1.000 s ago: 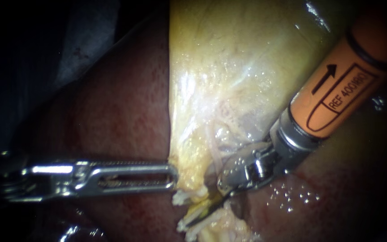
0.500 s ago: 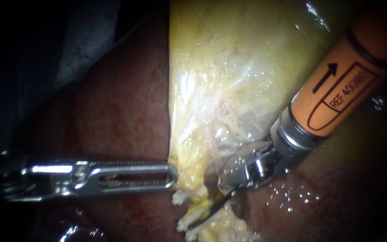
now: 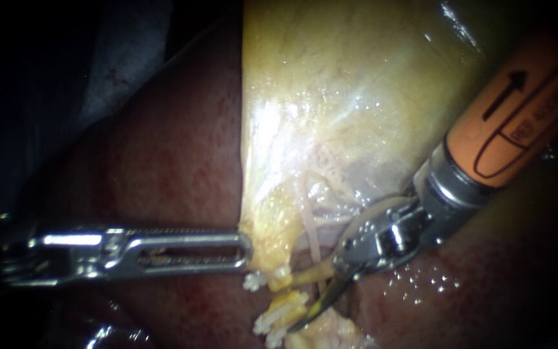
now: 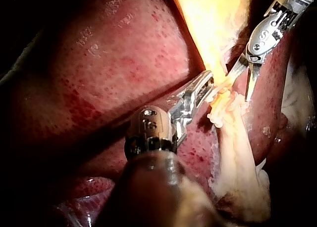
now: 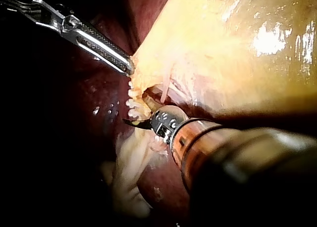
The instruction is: Go back from the cut left tube
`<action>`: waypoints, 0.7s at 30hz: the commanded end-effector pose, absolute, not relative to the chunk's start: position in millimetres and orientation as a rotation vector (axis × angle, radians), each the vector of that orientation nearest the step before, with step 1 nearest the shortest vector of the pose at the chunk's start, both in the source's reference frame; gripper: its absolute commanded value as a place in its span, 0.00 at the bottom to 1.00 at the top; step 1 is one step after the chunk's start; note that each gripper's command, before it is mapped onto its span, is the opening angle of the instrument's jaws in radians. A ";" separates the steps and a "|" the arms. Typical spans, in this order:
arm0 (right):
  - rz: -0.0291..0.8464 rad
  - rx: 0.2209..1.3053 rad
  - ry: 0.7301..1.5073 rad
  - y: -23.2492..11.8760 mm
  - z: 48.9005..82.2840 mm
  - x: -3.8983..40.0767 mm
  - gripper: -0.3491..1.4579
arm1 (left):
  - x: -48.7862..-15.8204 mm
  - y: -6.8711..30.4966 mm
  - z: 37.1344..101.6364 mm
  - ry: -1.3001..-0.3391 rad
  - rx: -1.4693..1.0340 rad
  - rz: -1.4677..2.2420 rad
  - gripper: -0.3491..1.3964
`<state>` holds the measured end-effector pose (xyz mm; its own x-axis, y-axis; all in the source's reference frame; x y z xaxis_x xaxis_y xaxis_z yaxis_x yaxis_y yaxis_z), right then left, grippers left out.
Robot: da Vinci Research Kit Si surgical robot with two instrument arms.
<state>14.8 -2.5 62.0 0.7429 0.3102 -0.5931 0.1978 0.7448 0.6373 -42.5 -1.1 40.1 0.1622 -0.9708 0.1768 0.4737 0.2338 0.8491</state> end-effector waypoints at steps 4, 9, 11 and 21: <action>0.075 0.735 0.757 -1.6 61.2 13.7 0.55 | -42.5 -1.2 40.1 -0.848 0.735 -1.175 0.00; 0.087 0.727 0.763 -0.5 60.0 12.2 0.55 | -42.5 -1.2 40.2 -0.848 0.735 -1.175 0.00; 0.088 0.718 0.766 0.1 59.4 11.4 0.54 | -42.6 -1.2 40.2 -0.848 0.735 -1.175 0.00; 0.131 0.643 0.838 5.6 55.5 7.0 0.54 | -42.6 -1.2 40.3 -0.849 0.733 -1.176 0.00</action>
